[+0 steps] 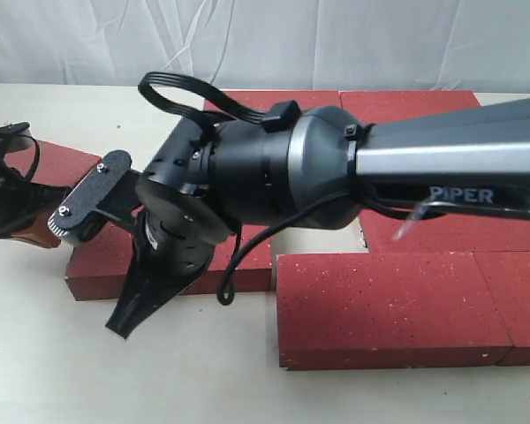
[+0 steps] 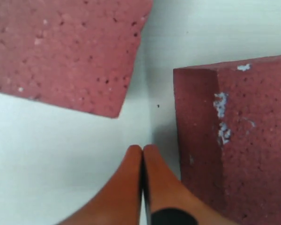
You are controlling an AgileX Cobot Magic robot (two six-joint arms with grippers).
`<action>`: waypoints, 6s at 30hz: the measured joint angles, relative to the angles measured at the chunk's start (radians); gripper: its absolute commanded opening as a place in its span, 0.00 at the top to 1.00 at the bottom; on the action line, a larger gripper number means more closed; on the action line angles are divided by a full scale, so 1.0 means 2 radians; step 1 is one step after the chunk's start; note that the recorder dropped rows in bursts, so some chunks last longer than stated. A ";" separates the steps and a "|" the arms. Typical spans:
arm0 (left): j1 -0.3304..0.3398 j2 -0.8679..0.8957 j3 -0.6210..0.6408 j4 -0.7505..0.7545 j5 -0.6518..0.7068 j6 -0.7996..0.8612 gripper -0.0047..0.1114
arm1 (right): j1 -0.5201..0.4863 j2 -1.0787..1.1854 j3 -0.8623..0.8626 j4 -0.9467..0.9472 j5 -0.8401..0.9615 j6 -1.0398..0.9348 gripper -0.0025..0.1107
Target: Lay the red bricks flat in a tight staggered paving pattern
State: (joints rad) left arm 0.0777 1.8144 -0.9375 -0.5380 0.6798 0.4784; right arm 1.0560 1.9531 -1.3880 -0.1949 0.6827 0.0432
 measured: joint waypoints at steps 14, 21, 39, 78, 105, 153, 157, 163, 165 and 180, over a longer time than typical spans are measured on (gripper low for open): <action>-0.062 0.002 -0.014 0.054 -0.019 -0.065 0.96 | -0.033 0.067 0.000 0.050 -0.022 -0.058 0.98; -0.062 0.011 -0.014 0.016 -0.029 -0.037 0.96 | -0.037 0.067 0.000 0.048 -0.030 -0.057 0.98; -0.063 0.016 -0.014 0.016 -0.047 -0.027 0.96 | -0.037 0.067 0.000 -0.016 -0.046 0.001 0.98; -0.063 0.016 -0.014 0.009 -0.060 -0.028 0.96 | -0.037 0.070 0.000 -0.103 0.018 0.027 0.98; -0.063 0.016 -0.014 -0.049 -0.049 -0.006 0.96 | -0.037 -0.013 0.000 -0.027 0.020 0.033 0.98; -0.163 0.026 -0.014 -0.204 -0.052 0.103 0.96 | -0.256 -0.034 0.000 0.151 0.086 -0.010 0.98; -0.170 0.043 -0.014 -0.221 -0.055 0.104 0.96 | -0.257 -0.034 0.000 0.151 0.086 -0.012 0.98; -0.171 0.047 -0.019 -0.234 -0.056 0.120 0.96 | -0.257 -0.034 0.000 0.151 0.087 -0.013 0.98; -0.172 0.047 -0.025 -0.235 -0.053 0.127 0.96 | -0.257 -0.034 0.000 0.151 0.087 -0.013 0.98; -0.171 0.047 -0.032 -0.204 -0.042 0.131 0.96 | -0.257 -0.034 0.000 0.151 0.087 -0.013 0.98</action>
State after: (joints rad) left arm -0.2642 1.9084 -1.0014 -0.9460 0.5957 0.7395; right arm 0.5417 1.8850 -1.3880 0.1076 0.8566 0.0165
